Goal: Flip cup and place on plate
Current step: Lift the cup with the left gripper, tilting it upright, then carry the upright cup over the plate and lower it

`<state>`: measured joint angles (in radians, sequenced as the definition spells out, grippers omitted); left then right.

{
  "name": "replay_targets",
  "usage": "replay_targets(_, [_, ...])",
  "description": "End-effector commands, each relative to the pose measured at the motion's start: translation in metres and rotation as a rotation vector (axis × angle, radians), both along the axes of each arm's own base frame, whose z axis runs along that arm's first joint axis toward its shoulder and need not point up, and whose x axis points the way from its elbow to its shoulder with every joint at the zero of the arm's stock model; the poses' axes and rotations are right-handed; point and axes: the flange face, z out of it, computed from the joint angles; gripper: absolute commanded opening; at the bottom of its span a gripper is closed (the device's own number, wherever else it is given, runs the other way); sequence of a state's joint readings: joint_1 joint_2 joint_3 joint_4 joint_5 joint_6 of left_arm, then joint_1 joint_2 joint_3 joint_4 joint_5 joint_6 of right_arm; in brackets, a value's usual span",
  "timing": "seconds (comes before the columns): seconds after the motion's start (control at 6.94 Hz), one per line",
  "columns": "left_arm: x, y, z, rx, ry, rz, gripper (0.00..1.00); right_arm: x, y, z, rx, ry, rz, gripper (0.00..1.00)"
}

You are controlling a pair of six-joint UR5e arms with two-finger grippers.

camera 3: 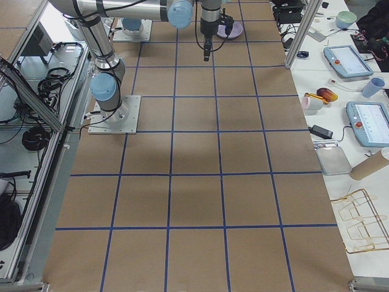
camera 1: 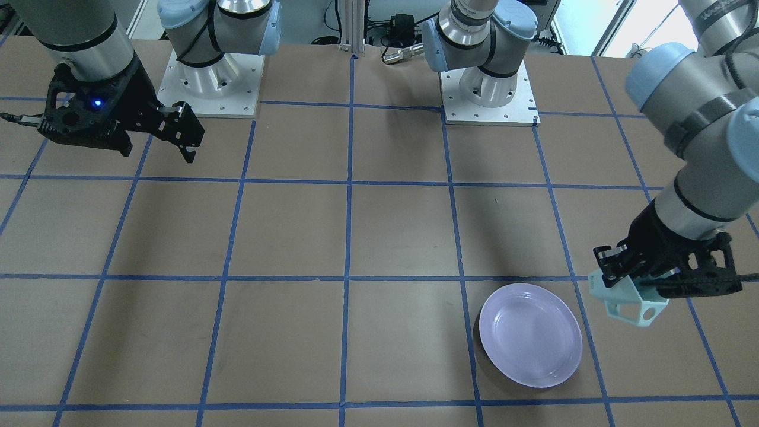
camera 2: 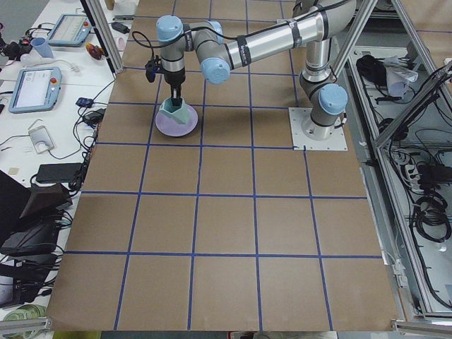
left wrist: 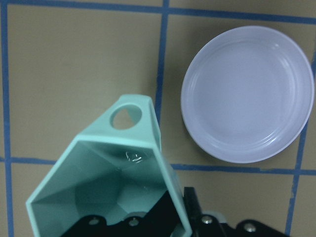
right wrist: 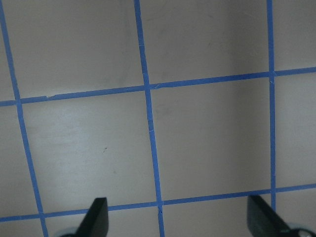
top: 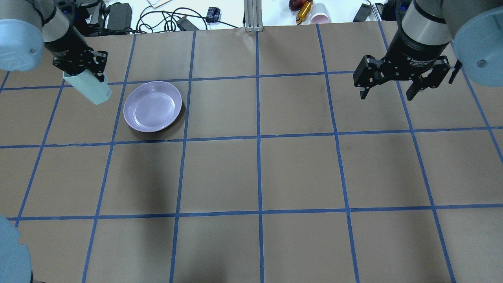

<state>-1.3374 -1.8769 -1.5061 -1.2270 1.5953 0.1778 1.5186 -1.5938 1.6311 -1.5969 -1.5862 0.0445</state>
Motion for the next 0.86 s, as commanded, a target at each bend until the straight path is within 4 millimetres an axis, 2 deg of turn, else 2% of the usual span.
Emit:
replay_targets(0.0, [-0.052,-0.014,-0.029,-0.059,-0.009,0.002,0.0,0.0,0.0,0.0,-0.001,0.0,0.0,1.0])
replay_targets(0.14, [-0.076,-0.015,-0.047,-0.079,-0.009,-0.006,0.0,0.0,0.0,0.0,0.0,0.002,0.0,1.0])
replay_targets(0.29, [-0.084,-0.013,-0.069,-0.087,-0.008,-0.006,0.0,0.0,0.0,0.0,0.001,0.001,0.0,1.0])
replay_targets(0.58, [-0.085,-0.01,-0.104,-0.112,-0.011,-0.021,0.0,0.0,0.0,0.0,0.0,0.002,0.0,1.0])
replay_targets(0.72, [-0.085,-0.008,-0.108,-0.103,-0.01,-0.023,0.0,0.0,0.0,0.0,0.0,0.002,0.0,1.0])
